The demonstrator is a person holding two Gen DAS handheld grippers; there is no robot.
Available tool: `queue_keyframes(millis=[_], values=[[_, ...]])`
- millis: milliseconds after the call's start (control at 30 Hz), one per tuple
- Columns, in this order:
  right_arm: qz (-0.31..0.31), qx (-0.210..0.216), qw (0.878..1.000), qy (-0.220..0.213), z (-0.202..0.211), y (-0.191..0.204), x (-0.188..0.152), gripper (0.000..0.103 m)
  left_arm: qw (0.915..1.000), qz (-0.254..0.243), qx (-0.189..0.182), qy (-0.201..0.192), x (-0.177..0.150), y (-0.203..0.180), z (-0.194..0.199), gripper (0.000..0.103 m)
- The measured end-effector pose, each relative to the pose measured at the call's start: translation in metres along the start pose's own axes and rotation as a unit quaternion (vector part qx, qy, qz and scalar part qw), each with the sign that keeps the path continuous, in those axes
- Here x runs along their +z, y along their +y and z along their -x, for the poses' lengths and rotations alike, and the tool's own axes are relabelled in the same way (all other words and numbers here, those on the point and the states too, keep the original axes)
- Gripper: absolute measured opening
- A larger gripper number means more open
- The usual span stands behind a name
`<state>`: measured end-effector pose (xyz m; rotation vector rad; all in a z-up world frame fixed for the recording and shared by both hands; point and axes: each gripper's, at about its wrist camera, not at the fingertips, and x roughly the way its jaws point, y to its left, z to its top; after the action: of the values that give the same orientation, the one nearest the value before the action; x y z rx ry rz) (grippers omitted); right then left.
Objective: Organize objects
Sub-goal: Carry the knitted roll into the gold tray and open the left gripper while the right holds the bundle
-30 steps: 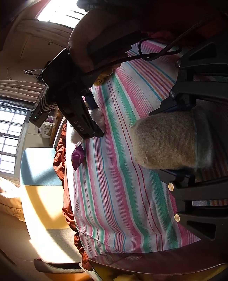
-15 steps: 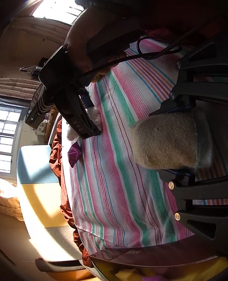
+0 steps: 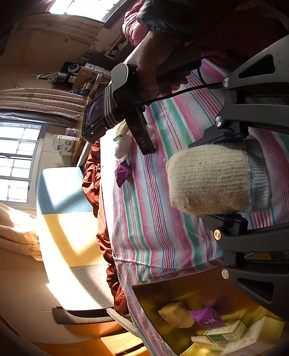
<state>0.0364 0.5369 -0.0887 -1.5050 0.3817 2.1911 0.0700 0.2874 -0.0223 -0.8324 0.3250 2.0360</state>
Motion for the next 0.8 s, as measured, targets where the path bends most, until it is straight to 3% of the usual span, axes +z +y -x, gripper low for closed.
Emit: queue_keyframes(millis=[167,300,467,600,800], values=[[0.004,-0.002,1.000,-0.001,-0.003,0.002,0.001,0.069,0.9981,0.056,0.026,0.002,0.003,0.051,0.021,0.048],[0.007,-0.005,1.000,-0.002,-0.001,0.005,0.000,0.069,0.9908,0.122,0.059,0.006,0.003,0.113,0.040,0.048],[0.012,-0.011,1.000,-0.003,-0.003,0.009,0.000,0.069,0.9779,0.169,0.122,0.015,-0.003,0.194,0.056,0.048],[0.013,-0.012,1.000,-0.003,-0.004,0.012,0.000,0.069,0.9615,0.232,0.140,0.045,-0.010,0.256,0.052,0.048],[0.012,-0.011,1.000,-0.003,-0.006,0.011,0.001,0.069,0.9479,0.258,0.172,0.071,-0.007,0.306,0.033,0.049]])
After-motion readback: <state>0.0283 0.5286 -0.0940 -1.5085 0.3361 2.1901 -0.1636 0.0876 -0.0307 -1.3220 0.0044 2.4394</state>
